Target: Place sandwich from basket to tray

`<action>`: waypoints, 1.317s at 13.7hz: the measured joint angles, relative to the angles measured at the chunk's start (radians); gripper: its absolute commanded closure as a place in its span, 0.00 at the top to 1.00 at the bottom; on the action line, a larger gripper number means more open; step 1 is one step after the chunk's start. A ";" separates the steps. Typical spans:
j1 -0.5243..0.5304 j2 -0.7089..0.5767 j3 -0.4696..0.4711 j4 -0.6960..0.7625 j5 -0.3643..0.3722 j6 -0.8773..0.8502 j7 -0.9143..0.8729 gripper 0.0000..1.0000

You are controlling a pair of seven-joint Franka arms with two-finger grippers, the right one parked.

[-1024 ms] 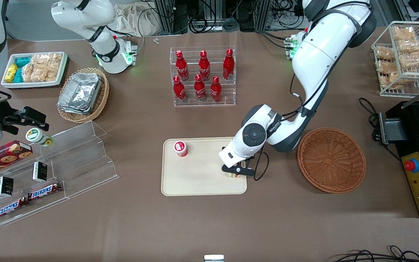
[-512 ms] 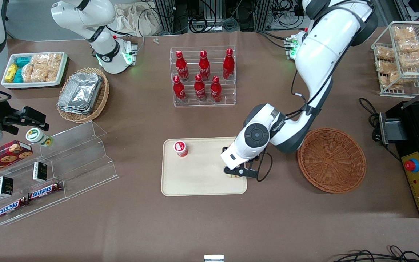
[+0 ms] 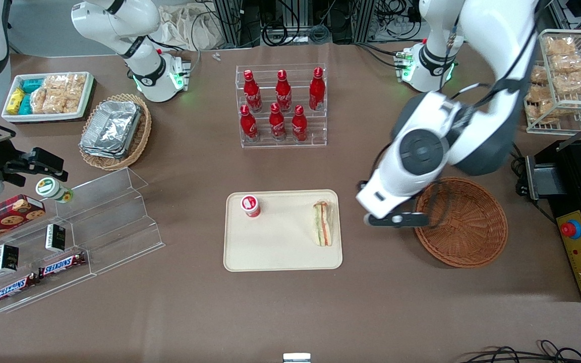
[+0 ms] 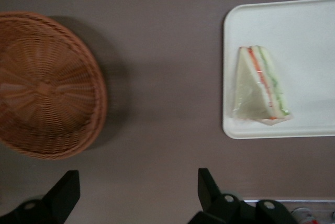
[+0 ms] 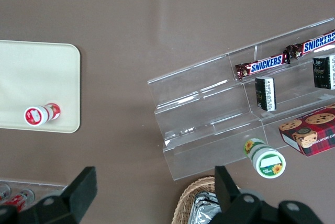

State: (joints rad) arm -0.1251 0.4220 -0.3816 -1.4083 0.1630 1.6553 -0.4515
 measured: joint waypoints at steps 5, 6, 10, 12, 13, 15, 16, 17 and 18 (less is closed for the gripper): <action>0.180 -0.107 0.007 -0.003 0.001 -0.103 0.336 1.00; 0.200 -0.126 0.010 -0.003 0.004 -0.117 0.348 1.00; 0.293 -0.159 0.026 0.000 0.009 -0.127 0.357 1.00; 0.313 -0.159 0.030 0.000 0.009 -0.159 0.367 1.00; 0.313 -0.159 0.031 0.000 0.009 -0.166 0.367 1.00; 0.313 -0.159 0.031 0.001 0.009 -0.167 0.365 1.00; 0.313 -0.159 0.032 0.001 0.009 -0.167 0.364 1.00; 0.313 -0.159 0.032 0.001 0.009 -0.167 0.363 1.00; 0.313 -0.159 0.034 0.002 0.009 -0.167 0.363 1.00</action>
State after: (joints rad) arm 0.1880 0.2628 -0.3478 -1.4060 0.1725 1.4887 -0.0886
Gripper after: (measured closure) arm 0.000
